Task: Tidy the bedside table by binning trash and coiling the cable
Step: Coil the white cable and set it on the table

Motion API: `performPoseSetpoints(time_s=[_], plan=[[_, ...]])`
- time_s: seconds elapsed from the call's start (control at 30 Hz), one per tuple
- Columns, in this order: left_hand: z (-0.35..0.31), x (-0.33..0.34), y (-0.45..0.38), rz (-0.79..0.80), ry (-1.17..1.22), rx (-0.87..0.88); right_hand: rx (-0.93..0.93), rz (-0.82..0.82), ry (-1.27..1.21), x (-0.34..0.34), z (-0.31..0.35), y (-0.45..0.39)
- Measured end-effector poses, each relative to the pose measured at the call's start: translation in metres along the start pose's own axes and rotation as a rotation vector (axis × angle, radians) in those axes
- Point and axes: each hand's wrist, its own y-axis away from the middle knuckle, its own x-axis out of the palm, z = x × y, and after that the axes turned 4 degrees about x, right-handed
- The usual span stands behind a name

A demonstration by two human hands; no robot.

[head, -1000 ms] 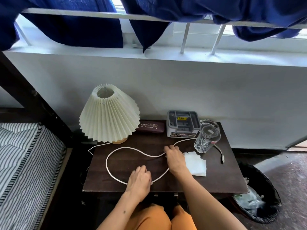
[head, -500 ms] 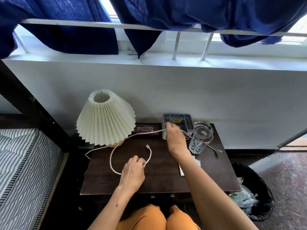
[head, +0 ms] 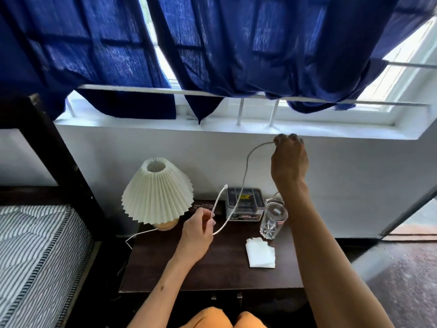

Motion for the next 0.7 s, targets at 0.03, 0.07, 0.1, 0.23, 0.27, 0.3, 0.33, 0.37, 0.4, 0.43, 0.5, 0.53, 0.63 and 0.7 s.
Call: performPoseSetpoints(time_s=[0.03,0.07,0.1,0.23,0.27,0.3,0.33,0.37,0.4,0.43,0.5,0.53,0.63,0.7], plan=[[-0.006,-0.004,-0.001,-0.019,0.039,0.001,-0.018,-0.048,-0.014,-0.010,0.005,-0.003],[-0.013,-0.010,-0.002,-0.043,0.086,0.002,-0.042,-0.095,-0.044,-0.021,0.012,-0.005],[-0.021,-0.017,-0.002,-0.066,0.149,-0.004,-0.060,-0.121,-0.084,-0.031,0.019,-0.006],[-0.060,-0.055,-0.005,-0.108,0.487,-0.007,-0.030,-0.020,-0.224,-0.056,0.041,-0.007],[-0.070,-0.065,-0.006,-0.102,0.552,-0.001,-0.007,0.042,-0.253,-0.055,0.043,-0.005],[-0.080,-0.076,-0.006,-0.093,0.598,0.010,0.021,0.110,-0.291,-0.051,0.045,0.000],[-0.090,-0.085,-0.006,-0.077,0.628,0.023,0.054,0.184,-0.330,-0.046,0.045,0.006],[-0.099,-0.093,-0.006,-0.062,0.644,0.038,0.090,0.261,-0.367,-0.037,0.045,0.013],[-0.107,-0.101,-0.006,-0.048,0.649,0.052,0.139,0.338,-0.417,-0.027,0.044,0.019],[-0.115,-0.106,-0.007,-0.034,0.641,0.061,0.197,0.418,-0.477,-0.018,0.043,0.026],[-0.129,-0.114,-0.010,-0.014,0.620,0.052,0.317,0.545,-0.595,-0.004,0.043,0.040],[-0.135,-0.117,-0.011,-0.001,0.613,0.035,0.356,0.594,-0.617,0.001,0.042,0.047],[-0.149,-0.119,-0.017,0.015,0.574,-0.020,0.386,0.727,-0.666,0.012,0.042,0.066],[-0.153,-0.119,-0.022,-0.002,0.537,-0.025,0.400,0.820,-0.775,0.009,0.045,0.073]])
